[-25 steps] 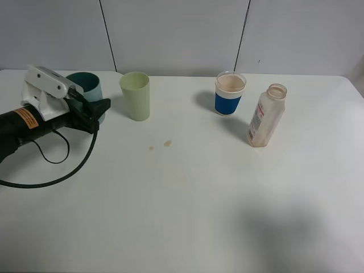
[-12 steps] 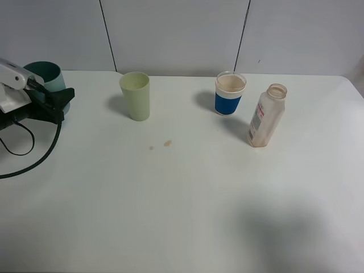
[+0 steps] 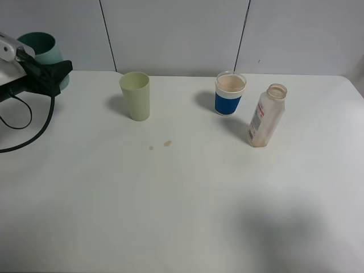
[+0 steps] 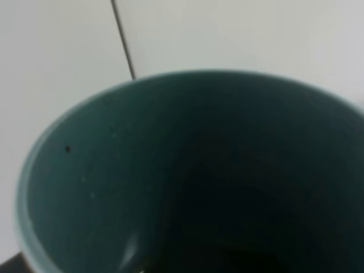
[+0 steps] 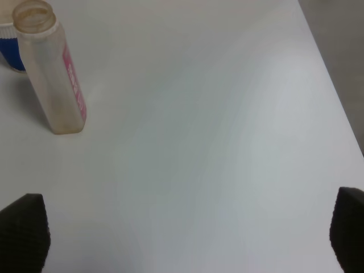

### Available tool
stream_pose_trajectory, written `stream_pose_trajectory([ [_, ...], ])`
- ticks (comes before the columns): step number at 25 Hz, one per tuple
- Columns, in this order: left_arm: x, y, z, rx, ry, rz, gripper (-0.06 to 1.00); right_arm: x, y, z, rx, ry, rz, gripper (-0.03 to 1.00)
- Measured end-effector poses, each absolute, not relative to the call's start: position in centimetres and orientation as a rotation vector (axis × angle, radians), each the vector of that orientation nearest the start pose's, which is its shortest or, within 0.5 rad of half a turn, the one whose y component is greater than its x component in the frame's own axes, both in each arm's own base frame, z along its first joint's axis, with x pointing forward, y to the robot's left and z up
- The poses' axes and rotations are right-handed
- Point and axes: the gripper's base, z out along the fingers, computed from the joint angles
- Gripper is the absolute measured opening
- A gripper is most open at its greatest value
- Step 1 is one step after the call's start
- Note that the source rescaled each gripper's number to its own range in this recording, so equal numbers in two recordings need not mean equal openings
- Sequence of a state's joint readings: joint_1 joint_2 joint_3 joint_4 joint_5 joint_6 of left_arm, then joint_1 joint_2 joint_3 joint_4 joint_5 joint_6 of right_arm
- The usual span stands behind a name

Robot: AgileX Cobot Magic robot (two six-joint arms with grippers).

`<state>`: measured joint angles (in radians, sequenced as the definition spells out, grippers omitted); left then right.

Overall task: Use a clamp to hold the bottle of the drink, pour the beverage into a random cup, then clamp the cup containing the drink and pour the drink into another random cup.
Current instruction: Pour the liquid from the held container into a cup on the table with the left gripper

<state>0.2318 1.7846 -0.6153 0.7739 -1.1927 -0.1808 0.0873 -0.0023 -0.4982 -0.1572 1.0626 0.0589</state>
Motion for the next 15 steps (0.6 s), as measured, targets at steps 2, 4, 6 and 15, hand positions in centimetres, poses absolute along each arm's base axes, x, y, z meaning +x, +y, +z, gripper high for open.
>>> stream_pose_trajectory([
  [2,31.5,1.2,18.2,0.516,1.517,-0.261,0.01,-0.5,-1.3,27.7,-0.021,2.037,-0.096,1.00],
  [4,32.0,1.2,18.3,0.536,1.538,-0.263,0.01,-0.5,-1.3,27.7,-0.021,2.037,-0.096,1.00],
  [6,32.4,1.0,18.3,0.557,1.572,-0.257,0.01,-0.5,-1.3,27.7,-0.021,2.037,-0.096,1.00],
  [15,33.8,0.1,18.2,0.538,1.706,-0.259,0.01,-0.5,-1.3,27.7,-0.021,2.037,-0.096,1.00],
])
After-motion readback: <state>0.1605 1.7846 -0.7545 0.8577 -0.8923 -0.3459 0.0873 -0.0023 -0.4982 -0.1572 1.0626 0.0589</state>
